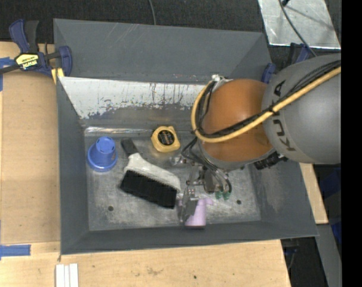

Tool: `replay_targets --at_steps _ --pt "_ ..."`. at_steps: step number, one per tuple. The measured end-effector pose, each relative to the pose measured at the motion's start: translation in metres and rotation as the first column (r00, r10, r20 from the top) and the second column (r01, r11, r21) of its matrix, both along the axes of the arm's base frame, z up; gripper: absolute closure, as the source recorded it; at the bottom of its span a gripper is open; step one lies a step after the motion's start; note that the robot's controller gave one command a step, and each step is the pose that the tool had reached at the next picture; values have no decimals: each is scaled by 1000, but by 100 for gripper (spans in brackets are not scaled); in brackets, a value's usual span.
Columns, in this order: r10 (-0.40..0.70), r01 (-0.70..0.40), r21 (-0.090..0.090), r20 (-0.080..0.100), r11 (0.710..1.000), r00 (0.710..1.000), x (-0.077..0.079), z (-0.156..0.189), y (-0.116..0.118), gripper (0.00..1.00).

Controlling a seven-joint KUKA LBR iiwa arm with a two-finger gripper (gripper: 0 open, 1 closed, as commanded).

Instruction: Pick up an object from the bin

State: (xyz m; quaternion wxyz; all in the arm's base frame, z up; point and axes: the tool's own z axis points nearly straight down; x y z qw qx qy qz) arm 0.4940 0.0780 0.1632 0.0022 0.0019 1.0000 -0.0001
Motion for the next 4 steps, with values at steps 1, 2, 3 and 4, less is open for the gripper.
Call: replay_targets --at_steps 1,2,3,4 --pt "111 -111 0 -7 994 994 -5 15 17 0" --pt "6 -7 8 38 1000 999 3 -67 7 100" --pt "6 -6 8 38 1000 999 3 -67 7 100" --pt "7 -8 8 35 1000 999 1 -64 9 100"
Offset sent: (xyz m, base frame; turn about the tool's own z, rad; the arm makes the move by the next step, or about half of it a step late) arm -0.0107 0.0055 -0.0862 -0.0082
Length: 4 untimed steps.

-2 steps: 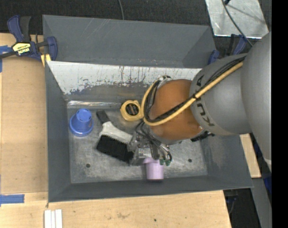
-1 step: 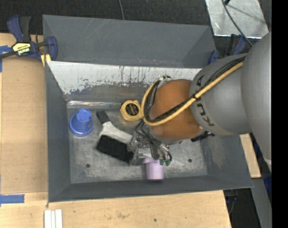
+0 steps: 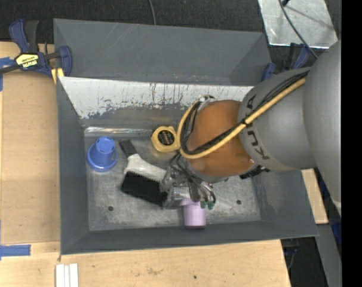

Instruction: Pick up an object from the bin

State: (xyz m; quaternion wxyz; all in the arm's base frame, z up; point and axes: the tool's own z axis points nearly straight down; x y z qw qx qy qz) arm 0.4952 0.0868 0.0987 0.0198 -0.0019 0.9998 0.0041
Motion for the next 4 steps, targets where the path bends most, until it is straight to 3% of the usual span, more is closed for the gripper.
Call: replay_targets --at_steps 1,2,3,4 --pt "84 -85 -9 -39 996 996 -11 26 2 100" --pt "139 -140 -9 -42 990 989 -8 91 8 100" --pt "94 -94 -8 -40 996 995 3 168 5 100" --pt "231 -231 -9 -37 973 972 5 224 -17 100"
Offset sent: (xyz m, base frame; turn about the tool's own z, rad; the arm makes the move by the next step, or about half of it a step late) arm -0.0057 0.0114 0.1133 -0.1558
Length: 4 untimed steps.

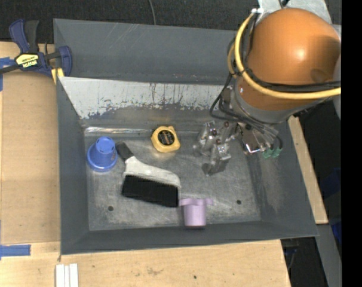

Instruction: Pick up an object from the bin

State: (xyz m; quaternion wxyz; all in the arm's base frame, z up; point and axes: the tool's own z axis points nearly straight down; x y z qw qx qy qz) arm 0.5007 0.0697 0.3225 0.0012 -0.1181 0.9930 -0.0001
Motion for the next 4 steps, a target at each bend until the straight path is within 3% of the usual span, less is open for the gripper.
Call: replay_targets --at_steps 1,2,3,4 --pt "41 -41 0 4 999 999 0 9 -4 100" --pt "125 -125 0 -10 992 992 1 25 6 100" --pt "134 -134 1 -7 991 991 14 -70 -2 0" --pt "135 -135 1 1 991 991 15 -66 -2 0"
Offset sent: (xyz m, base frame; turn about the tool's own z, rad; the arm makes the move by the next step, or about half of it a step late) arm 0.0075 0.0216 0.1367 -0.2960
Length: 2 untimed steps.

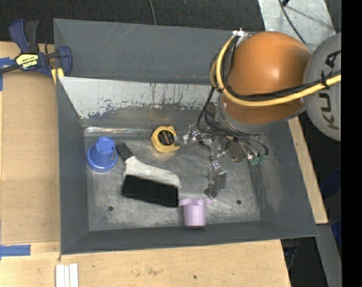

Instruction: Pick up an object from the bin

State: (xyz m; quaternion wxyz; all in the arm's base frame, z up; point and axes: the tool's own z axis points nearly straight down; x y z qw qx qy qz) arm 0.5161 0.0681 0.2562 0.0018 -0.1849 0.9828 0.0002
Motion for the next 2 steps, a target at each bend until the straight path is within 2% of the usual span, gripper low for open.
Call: replay_targets --at_steps 1,2 --pt "-34 34 0 9 999 999 -3 -40 23 0" --pt "-22 22 1 3 1000 1000 -18 -102 52 0"
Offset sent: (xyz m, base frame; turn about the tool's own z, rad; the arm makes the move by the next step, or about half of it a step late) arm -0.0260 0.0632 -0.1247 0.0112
